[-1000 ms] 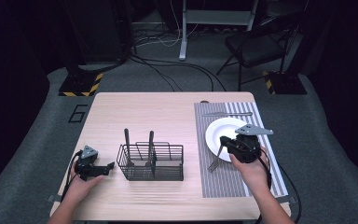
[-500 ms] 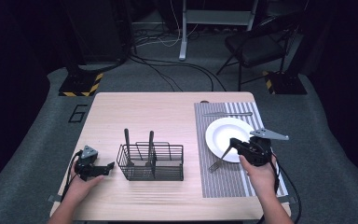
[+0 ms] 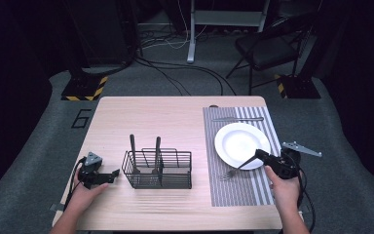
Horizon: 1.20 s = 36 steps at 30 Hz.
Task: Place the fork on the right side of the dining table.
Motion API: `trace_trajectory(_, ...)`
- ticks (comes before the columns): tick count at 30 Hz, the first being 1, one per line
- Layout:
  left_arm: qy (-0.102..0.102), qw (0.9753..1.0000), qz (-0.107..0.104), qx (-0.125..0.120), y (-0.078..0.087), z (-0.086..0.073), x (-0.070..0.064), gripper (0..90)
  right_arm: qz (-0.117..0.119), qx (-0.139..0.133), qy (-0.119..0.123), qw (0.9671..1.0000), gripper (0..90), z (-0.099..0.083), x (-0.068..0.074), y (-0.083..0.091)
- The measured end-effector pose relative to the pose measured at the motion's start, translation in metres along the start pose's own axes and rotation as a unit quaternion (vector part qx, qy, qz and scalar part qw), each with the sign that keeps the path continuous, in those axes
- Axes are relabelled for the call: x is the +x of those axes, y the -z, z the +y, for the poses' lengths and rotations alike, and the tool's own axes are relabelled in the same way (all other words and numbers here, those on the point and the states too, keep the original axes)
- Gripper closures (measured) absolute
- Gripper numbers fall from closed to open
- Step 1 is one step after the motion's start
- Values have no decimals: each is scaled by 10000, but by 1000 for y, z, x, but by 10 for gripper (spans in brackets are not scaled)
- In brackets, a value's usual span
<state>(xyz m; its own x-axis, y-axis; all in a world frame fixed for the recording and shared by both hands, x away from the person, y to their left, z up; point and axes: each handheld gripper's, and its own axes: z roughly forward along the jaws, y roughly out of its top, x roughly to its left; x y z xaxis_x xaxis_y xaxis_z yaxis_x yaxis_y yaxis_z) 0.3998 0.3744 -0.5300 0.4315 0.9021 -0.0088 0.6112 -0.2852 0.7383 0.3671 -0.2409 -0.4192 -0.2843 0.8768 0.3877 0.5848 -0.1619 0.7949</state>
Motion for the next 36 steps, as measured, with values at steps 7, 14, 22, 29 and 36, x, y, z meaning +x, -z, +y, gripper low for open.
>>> trace_trajectory(7,-5,10000,1,1,0,0,0,108,-120,-15,-288,9995,806,-11,-20,0)
trace_trajectory(14,-1,10000,0,0,0,0,0,108,-57,-32,-685,9976,801,-19,-36,-2)
trace_trajectory(22,-4,10000,-1,1,0,0,0,108,8,-90,-1131,9935,792,-32,-51,-4)
trace_trajectory(29,-4,10000,0,0,0,0,0,108,87,-104,-1464,9891,785,-42,-62,-7)
trace_trajectory(36,-2,10000,1,-1,0,0,0,108,129,-56,-1810,9834,770,-51,-74,-9)
